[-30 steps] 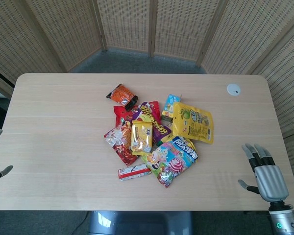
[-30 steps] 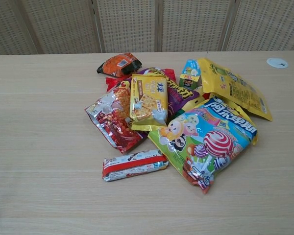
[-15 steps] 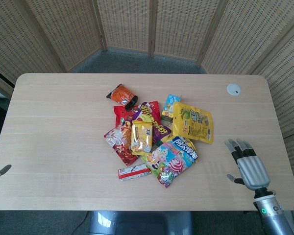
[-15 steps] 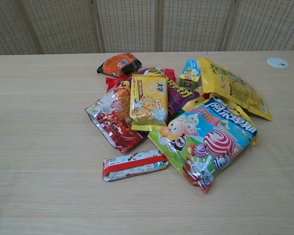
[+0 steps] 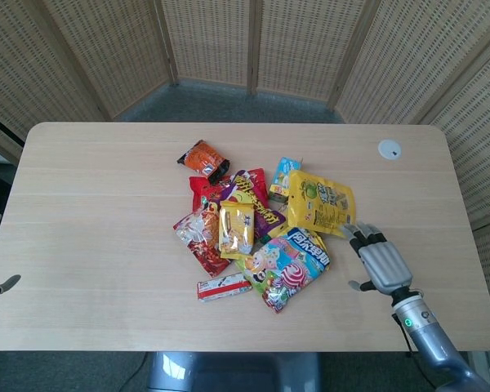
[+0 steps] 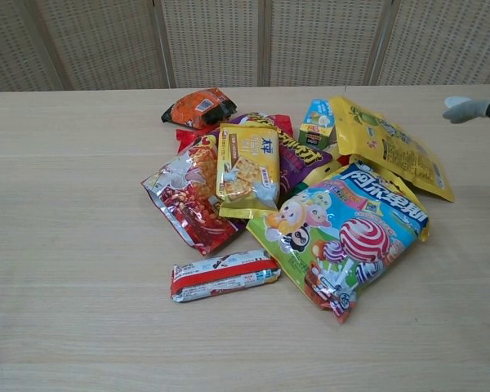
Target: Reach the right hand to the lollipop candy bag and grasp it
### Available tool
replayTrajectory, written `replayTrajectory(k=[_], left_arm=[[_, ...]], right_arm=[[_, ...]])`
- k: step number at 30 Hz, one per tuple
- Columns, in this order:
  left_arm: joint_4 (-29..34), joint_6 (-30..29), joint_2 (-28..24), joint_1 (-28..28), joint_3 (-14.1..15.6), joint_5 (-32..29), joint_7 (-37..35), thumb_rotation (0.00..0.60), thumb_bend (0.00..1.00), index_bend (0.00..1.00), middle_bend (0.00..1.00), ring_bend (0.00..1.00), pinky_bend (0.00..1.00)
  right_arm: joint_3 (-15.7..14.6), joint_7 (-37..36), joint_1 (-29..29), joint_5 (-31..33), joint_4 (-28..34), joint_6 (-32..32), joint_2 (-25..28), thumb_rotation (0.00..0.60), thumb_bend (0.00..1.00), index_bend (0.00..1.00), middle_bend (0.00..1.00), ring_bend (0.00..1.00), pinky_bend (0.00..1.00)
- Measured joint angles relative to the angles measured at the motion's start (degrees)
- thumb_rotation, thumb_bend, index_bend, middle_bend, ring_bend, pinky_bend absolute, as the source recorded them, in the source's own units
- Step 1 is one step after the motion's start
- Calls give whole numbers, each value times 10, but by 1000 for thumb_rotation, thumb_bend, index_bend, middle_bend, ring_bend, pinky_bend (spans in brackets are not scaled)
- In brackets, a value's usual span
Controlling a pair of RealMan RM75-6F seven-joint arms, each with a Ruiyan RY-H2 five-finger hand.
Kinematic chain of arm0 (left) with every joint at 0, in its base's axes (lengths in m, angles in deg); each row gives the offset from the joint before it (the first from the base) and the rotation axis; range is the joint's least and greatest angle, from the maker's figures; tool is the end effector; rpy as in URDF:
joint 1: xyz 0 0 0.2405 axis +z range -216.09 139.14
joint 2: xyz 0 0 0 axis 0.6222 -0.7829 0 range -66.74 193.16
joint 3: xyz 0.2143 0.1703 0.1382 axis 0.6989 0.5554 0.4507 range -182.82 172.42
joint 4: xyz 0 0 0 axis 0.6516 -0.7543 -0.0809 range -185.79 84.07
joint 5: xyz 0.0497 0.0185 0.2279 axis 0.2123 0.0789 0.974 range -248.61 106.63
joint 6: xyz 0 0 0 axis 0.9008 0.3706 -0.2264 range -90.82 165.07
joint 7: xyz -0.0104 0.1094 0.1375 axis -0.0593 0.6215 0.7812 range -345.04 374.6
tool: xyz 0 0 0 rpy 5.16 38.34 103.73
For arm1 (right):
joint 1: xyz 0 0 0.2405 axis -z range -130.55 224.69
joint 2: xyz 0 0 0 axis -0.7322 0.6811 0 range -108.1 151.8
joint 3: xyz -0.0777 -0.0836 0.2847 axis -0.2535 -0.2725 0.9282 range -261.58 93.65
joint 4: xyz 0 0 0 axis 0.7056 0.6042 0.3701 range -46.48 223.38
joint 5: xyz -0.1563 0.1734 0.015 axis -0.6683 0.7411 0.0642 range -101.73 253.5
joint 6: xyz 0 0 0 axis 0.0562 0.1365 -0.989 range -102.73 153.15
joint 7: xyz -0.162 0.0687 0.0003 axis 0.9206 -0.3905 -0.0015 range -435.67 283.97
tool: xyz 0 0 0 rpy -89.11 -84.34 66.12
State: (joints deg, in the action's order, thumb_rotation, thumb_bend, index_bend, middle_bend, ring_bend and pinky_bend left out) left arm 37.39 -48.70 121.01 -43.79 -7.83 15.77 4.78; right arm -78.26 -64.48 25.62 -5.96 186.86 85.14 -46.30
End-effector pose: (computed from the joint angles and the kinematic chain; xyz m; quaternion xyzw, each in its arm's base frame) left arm -0.3822 0.2228 0.2118 -0.5948 -0.3758 -0.3971 0.5892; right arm -0.2819 -0.3064 0.0618 0.7318 -0.3914 0.3350 0.4462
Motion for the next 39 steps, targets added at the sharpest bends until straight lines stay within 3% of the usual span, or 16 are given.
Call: replayTrajectory(k=[7, 18, 39], left_arm=[[1, 1, 2, -1, 2, 4, 3, 600, 0, 21, 0, 0, 0], [1, 7, 4, -2, 4, 4, 7, 600, 0, 20, 0, 0, 0], [2, 5, -2, 0, 3, 2, -6, 600, 0, 20, 0, 0, 0]], right_arm=[[-41, -64, -17, -80, 4, -27, 13, 600, 0, 0, 0, 0, 0], [-67, -140, -103, -149, -111, -97, -56, 600, 0, 0, 0, 0, 0], [-51, -61, -166, -124, -132, -127, -126, 600, 0, 0, 0, 0, 0]])
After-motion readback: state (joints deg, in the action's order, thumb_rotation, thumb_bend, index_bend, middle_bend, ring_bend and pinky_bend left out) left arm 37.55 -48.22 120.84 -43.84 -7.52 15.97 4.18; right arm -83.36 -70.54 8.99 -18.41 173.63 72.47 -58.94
